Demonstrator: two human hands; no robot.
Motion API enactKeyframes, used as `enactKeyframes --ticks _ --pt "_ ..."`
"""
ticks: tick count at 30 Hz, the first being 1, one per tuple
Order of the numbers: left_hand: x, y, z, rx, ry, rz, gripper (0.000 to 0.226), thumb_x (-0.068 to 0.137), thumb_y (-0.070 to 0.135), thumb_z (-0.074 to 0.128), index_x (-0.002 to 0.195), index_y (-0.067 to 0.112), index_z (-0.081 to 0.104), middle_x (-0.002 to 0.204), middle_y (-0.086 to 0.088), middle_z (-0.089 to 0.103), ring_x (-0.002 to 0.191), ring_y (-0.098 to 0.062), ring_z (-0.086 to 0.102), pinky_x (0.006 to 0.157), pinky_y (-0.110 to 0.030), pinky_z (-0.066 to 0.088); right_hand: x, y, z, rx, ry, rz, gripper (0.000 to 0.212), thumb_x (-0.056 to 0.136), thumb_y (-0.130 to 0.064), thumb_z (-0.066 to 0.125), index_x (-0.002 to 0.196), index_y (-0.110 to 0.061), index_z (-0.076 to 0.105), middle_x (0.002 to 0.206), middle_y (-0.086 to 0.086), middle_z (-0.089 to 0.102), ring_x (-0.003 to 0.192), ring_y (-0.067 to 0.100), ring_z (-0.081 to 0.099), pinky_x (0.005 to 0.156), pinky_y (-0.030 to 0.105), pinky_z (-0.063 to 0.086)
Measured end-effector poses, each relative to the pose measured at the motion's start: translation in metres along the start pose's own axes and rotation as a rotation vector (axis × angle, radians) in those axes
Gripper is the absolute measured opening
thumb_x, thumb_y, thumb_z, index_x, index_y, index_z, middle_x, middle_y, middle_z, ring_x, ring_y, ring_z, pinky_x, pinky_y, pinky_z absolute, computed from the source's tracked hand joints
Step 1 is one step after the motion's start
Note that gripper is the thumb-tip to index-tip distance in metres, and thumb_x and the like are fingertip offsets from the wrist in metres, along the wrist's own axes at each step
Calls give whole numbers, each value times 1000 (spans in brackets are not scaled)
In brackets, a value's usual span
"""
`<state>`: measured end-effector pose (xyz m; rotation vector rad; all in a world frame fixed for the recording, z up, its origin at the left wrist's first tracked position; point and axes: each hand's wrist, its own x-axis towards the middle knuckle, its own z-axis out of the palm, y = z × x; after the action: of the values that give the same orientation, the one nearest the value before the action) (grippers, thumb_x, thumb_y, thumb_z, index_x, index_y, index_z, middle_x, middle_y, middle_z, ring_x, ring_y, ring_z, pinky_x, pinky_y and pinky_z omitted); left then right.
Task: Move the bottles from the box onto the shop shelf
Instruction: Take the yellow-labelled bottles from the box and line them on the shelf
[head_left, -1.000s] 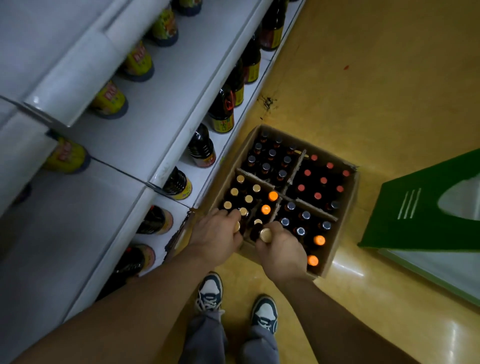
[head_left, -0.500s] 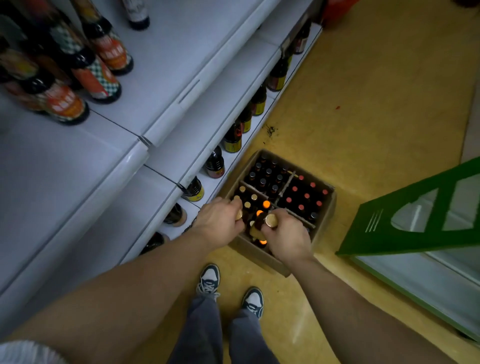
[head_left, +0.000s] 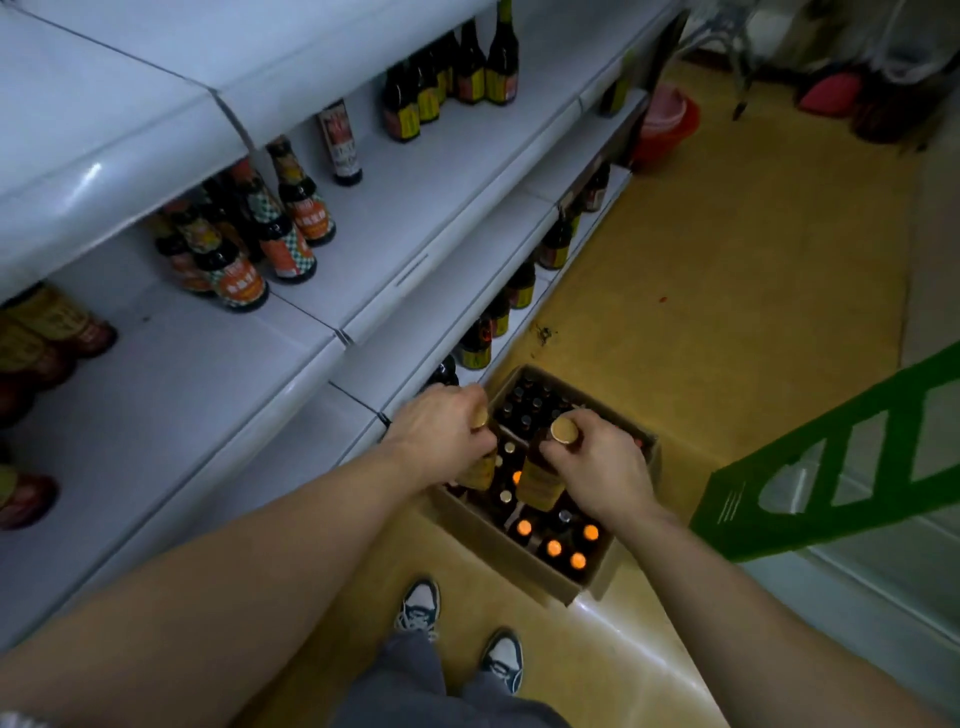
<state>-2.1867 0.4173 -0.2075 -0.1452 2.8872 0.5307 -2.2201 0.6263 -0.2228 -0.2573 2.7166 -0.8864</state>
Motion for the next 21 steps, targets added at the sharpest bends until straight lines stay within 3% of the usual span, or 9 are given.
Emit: enactKeyframes --ticks 5,8,11,16,18,21 --pt "-11 12 -25 -76 48 -68 23 86 43 65 100 31 51 93 4 57 83 -20 55 56 -32 40 0 -15 -26 -11 -21 -74 18 93 -38 68 107 -29 62 88 -9 64 82 17 61 64 33 45" --pt "-17 16 -42 -147 84 -115 24 83 41 68 100 30 56 90 5 59 80 -18 55 53 -30 34 2 -27 -42 8 -38 -110 14 92 -36 68 103 -30 62 86 -8 65 78 19 64 63 37 51" --pt "-22 18 -57 -232 134 -155 22 78 39 71 94 30 58 86 7 62 77 -15 58 53 -30 40 2 -42 -56 22 -47 -155 10 92 -35 67 98 -31 60 83 -7 66 74 20 66 62 40 56" --pt "-31 17 -75 -339 191 -214 18 76 34 74 90 32 63 86 7 64 82 -17 63 66 -38 57 1 -62 -74 82 -58 -214 9 92 -32 70 98 -27 66 89 -9 69 83 14 65 76 46 59" --pt "-37 12 -79 -388 201 -233 18 72 38 72 87 33 63 86 5 66 82 -19 65 71 -46 61 1 -69 -78 90 -72 -233 10 92 -33 70 99 -26 67 91 -9 69 86 15 65 79 48 58" --pt "-49 7 -86 -412 241 -278 23 65 47 66 85 36 62 85 8 67 82 -17 65 73 -47 61 0 -79 -80 97 -84 -264 11 91 -35 71 99 -30 66 91 -10 68 86 14 64 78 46 58"
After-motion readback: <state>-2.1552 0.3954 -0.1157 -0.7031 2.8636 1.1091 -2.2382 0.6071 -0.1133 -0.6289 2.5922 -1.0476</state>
